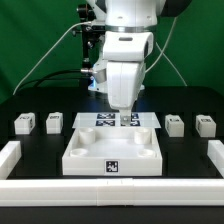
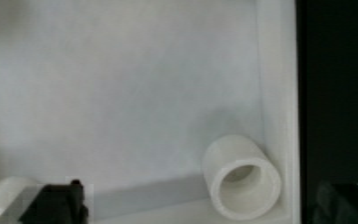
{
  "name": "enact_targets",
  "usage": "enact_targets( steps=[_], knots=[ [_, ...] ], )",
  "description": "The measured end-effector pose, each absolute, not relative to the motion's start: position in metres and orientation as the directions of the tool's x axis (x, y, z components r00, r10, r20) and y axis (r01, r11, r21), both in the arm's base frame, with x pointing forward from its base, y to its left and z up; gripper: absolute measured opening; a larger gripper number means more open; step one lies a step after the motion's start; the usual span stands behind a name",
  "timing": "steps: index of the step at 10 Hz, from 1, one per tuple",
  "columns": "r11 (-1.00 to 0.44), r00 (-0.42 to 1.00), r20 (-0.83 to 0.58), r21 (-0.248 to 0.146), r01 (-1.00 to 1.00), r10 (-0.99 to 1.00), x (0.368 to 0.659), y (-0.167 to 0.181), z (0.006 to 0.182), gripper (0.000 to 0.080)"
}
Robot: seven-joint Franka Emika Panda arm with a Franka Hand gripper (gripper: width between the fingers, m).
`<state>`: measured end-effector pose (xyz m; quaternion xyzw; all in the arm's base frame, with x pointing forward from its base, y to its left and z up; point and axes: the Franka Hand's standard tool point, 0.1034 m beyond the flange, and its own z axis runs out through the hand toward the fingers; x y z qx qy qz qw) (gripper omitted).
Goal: Assemble one leg
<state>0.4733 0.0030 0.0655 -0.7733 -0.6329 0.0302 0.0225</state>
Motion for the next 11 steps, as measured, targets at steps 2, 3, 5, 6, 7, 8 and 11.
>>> enact_targets(
  steps=[2,3,5,6,7,8,11],
  knots=[
    [-0.131,0.130,-0.014,-0.080,0.988,0.991,0.462,0.003,0.058,0.0650],
    [-0.093,0.092,-0.014,-0.092,0.991,0.996,0.452,0.004,0.050,0.0650],
    [-0.071,0.070,-0.011,-0.127,0.989,0.997,0.440,-0.001,0.036,0.0650],
    [-0.080,0.079,-0.012,-0.136,0.987,0.997,0.437,-0.005,0.032,0.0650],
    [-0.080,0.080,-0.012,-0.133,0.988,0.997,0.438,-0.004,0.033,0.0650],
    [-0.081,0.080,-0.012,-0.134,0.988,0.997,0.438,-0.004,0.033,0.0650],
    [-0.023,0.023,-0.003,-0.133,0.991,1.000,0.436,-0.007,0.027,0.0650]
  ],
)
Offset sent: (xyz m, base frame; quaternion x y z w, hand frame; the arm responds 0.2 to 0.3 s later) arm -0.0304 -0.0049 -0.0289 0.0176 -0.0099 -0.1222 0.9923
